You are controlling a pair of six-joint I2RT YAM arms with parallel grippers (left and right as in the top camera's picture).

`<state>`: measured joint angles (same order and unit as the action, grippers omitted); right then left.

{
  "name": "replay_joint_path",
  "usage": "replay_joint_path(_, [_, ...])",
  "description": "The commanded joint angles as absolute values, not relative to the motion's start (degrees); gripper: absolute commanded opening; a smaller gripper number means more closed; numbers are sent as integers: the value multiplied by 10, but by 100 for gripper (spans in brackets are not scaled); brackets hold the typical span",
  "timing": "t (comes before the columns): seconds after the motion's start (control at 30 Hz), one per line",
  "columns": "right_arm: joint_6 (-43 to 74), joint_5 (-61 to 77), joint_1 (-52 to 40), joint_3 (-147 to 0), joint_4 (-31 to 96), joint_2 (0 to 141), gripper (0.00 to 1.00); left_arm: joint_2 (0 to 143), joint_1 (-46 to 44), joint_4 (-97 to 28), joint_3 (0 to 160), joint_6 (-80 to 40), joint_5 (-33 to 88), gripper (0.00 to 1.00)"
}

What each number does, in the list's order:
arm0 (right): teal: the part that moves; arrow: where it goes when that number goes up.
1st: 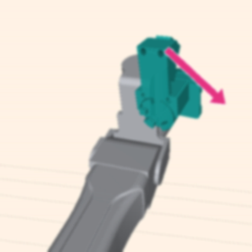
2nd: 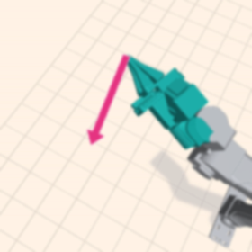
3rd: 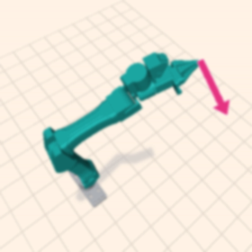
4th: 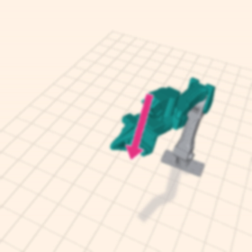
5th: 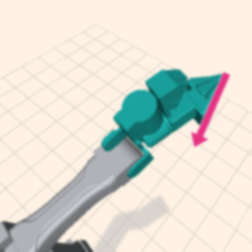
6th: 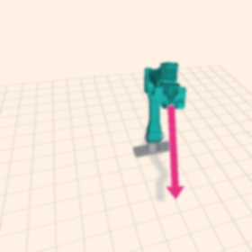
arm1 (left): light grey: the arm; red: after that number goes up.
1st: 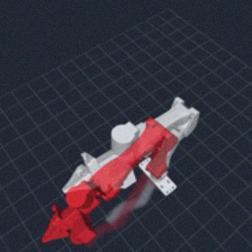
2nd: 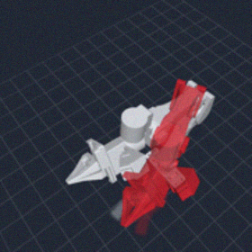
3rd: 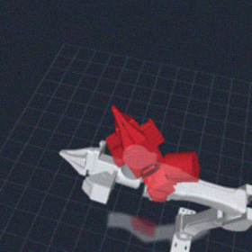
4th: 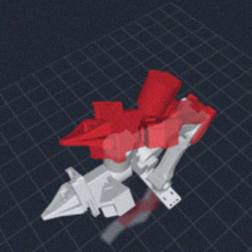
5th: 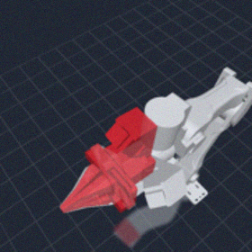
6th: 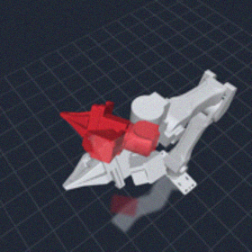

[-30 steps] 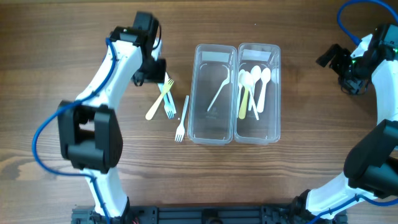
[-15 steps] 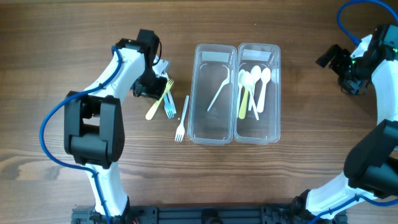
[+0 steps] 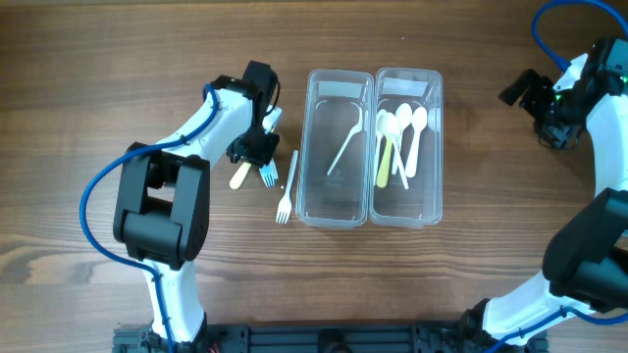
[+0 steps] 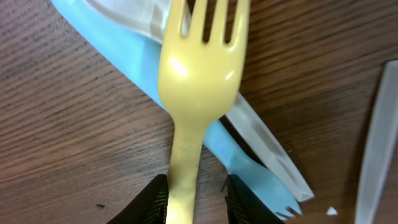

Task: Pack container
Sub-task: 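Carry the beige fork into the left container and release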

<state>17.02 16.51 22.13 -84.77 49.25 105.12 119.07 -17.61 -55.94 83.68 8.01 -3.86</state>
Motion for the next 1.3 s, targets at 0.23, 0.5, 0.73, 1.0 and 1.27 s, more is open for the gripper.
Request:
replay_joint_path(0.23, [170, 172, 219, -846, 491, 1054, 100, 1191, -175, -517, 773, 70, -48, 11])
replay_joint_path(0.5, [169, 172, 219, -846, 491, 1054, 100, 1145, -175, -581, 818, 29, -43, 4])
replay_joint_path(0.73, [169, 172, 219, -846, 491, 1054, 100, 1019, -195, -594, 922, -46, 32, 4])
replay_joint_path(1.0, [169, 172, 219, -846, 485, 1054, 100, 1009, -289, -500, 924, -155, 137, 4])
replay_joint_path(1.27, [169, 172, 219, -846, 484, 1054, 100, 1113, -335, -487, 923, -156, 128, 4])
